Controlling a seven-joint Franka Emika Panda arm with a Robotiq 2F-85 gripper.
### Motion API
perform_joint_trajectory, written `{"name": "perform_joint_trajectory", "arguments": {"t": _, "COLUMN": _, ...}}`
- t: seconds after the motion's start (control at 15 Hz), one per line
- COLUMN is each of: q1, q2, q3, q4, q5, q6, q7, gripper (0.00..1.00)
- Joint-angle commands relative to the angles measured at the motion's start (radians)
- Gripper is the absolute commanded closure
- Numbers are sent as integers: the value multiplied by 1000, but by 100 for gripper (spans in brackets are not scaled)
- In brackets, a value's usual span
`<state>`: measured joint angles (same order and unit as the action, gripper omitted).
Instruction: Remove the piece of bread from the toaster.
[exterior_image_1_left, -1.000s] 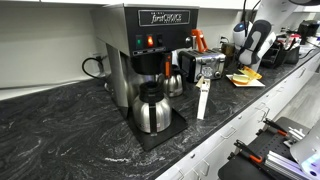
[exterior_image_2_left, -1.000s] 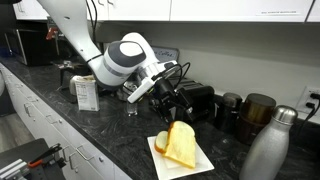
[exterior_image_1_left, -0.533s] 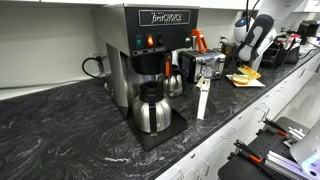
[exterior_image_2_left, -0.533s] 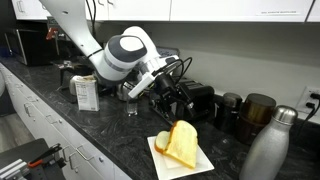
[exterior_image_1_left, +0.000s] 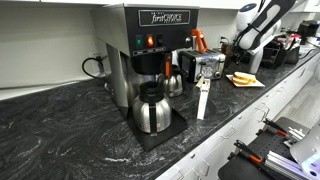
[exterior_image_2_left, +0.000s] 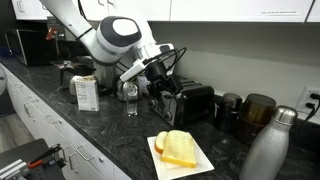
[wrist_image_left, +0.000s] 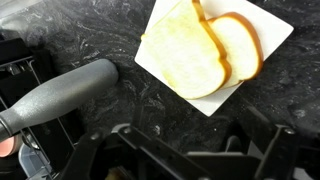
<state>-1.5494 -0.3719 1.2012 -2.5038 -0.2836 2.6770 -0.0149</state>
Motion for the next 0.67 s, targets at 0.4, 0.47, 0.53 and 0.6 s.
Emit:
{"name": "perform_joint_trajectory", "arguments": {"t": 0.4, "q1": 208, "q2": 48, "q3": -210, "q4": -2, "q5": 0, "q6": -17, "q7": 1, "gripper": 0}}
{"name": "perform_joint_trajectory", "arguments": {"t": 0.47, "q1": 208, "q2": 48, "q3": -210, "q4": -2, "q5": 0, "q6": -17, "q7": 1, "gripper": 0}}
{"name": "perform_joint_trajectory", "arguments": {"t": 0.53, "q1": 208, "q2": 49, "q3": -210, "q4": -2, "q5": 0, "q6": -17, "q7": 1, "gripper": 0}}
{"name": "perform_joint_trajectory", "arguments": {"t": 0.6, "q1": 208, "q2": 49, "q3": -210, "q4": -2, "q5": 0, "q6": -17, "q7": 1, "gripper": 0}}
